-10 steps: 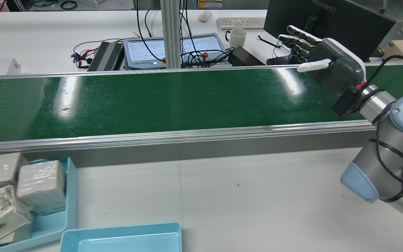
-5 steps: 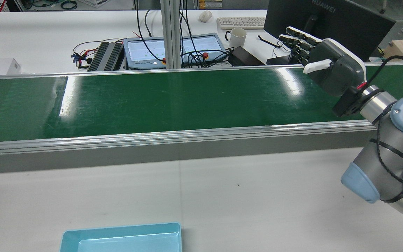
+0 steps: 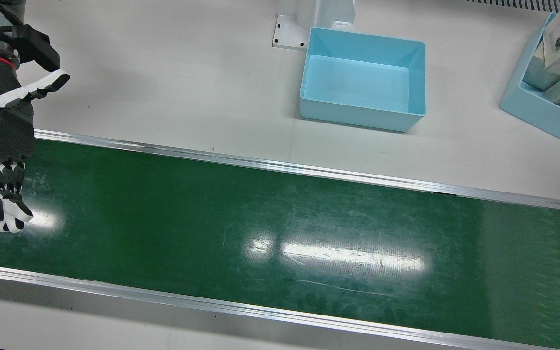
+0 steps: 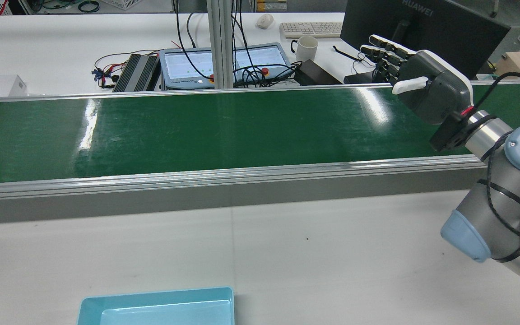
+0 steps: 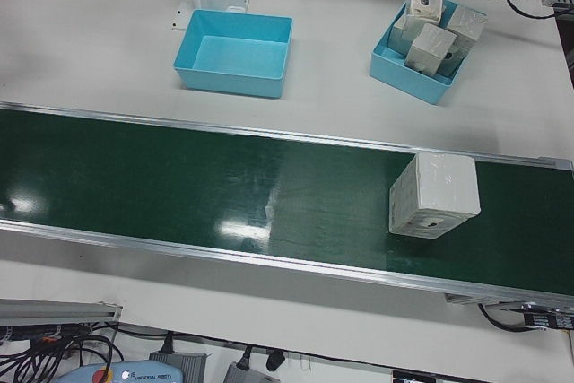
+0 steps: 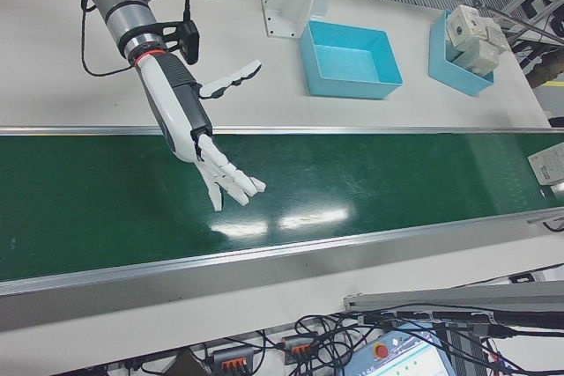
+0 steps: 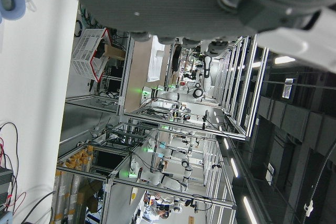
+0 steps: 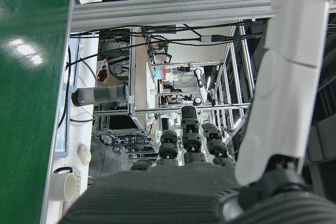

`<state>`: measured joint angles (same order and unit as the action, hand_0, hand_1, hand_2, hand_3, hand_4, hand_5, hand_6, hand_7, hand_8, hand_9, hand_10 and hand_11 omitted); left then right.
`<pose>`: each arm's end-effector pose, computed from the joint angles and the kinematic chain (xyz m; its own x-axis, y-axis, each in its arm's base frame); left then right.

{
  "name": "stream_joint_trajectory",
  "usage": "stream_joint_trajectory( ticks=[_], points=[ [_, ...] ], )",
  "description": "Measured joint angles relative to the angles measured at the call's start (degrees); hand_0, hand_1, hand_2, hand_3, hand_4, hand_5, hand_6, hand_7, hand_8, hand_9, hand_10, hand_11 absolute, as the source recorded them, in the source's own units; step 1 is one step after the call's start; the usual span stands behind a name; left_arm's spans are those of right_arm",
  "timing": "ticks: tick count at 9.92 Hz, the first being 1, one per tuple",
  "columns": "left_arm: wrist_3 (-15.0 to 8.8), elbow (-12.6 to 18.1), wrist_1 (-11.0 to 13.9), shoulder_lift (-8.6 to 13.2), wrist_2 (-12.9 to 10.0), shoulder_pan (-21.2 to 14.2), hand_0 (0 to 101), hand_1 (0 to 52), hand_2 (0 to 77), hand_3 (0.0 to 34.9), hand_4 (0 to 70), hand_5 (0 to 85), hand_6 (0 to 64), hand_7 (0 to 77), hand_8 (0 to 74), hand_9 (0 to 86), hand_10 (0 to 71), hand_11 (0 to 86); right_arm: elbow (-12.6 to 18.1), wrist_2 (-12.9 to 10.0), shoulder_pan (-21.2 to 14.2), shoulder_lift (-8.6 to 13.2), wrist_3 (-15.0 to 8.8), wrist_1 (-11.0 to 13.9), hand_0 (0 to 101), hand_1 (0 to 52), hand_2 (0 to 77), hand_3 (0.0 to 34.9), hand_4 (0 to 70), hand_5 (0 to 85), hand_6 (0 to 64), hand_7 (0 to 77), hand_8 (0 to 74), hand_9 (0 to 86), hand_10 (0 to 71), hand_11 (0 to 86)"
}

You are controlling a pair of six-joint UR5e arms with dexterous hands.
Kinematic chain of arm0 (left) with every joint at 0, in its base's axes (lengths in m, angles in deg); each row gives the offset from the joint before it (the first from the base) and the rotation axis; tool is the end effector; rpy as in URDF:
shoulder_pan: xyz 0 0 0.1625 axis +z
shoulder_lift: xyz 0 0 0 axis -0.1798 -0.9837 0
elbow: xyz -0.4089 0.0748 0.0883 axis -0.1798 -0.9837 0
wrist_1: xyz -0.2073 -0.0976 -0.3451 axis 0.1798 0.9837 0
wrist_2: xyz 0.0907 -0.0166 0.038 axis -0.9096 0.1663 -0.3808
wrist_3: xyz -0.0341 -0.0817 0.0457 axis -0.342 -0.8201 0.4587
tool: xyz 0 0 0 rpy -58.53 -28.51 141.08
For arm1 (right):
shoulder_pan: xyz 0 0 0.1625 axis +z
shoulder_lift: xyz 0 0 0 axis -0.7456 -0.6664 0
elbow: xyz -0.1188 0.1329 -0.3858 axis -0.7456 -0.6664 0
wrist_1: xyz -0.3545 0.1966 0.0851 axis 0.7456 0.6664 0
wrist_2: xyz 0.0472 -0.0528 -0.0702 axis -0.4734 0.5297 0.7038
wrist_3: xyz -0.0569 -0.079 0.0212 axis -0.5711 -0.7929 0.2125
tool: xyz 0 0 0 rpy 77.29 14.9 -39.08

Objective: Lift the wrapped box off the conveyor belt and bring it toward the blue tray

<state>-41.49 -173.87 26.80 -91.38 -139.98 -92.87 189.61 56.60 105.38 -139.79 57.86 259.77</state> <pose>-0.2221 -0.5133 0.5190 -0.9791 -0.1195 0.1645 -0.1626 -0.0254 -0.9864 -0.1597 -0.5440 0.4055 -0.9549 0.2927 -0.0505 0.1212 0.2288 -0.9659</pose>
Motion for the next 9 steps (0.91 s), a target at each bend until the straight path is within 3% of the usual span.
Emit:
stream_joint_trajectory(
  ticks=[3, 4, 5, 7, 8, 9],
  points=[
    [0.00, 0.00, 0.00, 0.00, 0.00, 0.00, 0, 0.0, 0.5, 0.0, 0.0, 1.1, 0.0, 0.5, 0.5, 0.5, 0.5, 0.5, -0.09, -0.07, -0.03, 0.04, -0.02, 0.00, 47, 8.7, 1.6, 0.0, 9.8, 8.2, 7.1, 15.8, 10.4, 9.3, 0.0, 1.1],
    [0.00, 0.00, 0.00, 0.00, 0.00, 0.00, 0, 0.0, 0.5, 0.0, 0.0, 1.1, 0.0, 0.5, 0.5, 0.5, 0.5, 0.5, -0.16, -0.08, -0.04, 0.11, -0.10, -0.02, 47, 8.7, 1.6, 0.0, 9.8, 8.2, 7.1, 15.8, 5.5, 9.8, 0.0, 1.1],
    [0.00, 0.00, 0.00, 0.00, 0.00, 0.00, 0, 0.0, 0.5, 0.0, 0.0, 1.1, 0.0, 0.5, 0.5, 0.5, 0.5, 0.5, -0.20, -0.08, -0.04, 0.22, -0.18, -0.05, 47, 8.7, 1.6, 0.0, 8.7, 8.2, 7.1, 16.9, 8.7, 9.3, 0.0, 1.1],
    [0.00, 0.00, 0.00, 0.00, 0.00, 0.00, 0, 0.0, 0.5, 0.0, 0.0, 1.1, 0.0, 0.5, 0.5, 0.5, 0.5, 0.5, -0.45, -0.07, -0.03, 0.17, -0.35, -2.02, 46, 8.7, 1.6, 0.0, 8.7, 9.3, 8.7, 19.1, 8.7, 10.9, 0.0, 1.1],
    [0.00, 0.00, 0.00, 0.00, 0.00, 0.00, 0, 0.0, 0.5, 0.0, 0.0, 1.1, 0.0, 0.5, 0.5, 0.5, 0.5, 0.5, -0.76, -0.04, 0.00, 0.09, -0.41, -3.29, 46, 9.3, 6.0, 0.0, 12.0, 10.4, 9.8, 21.3, 9.8, 12.0, 0.0, 1.1],
    [0.00, 0.00, 0.00, 0.00, 0.00, 0.00, 0, 0.0, 0.5, 0.0, 0.0, 1.1, 0.0, 0.5, 0.5, 0.5, 0.5, 0.5, -1.03, -0.02, 0.02, 0.00, -0.43, -4.13, 46, 9.3, 3.8, 0.0, 12.0, 10.4, 9.8, 21.3, 9.8, 12.0, 0.0, 1.1]
  ],
)
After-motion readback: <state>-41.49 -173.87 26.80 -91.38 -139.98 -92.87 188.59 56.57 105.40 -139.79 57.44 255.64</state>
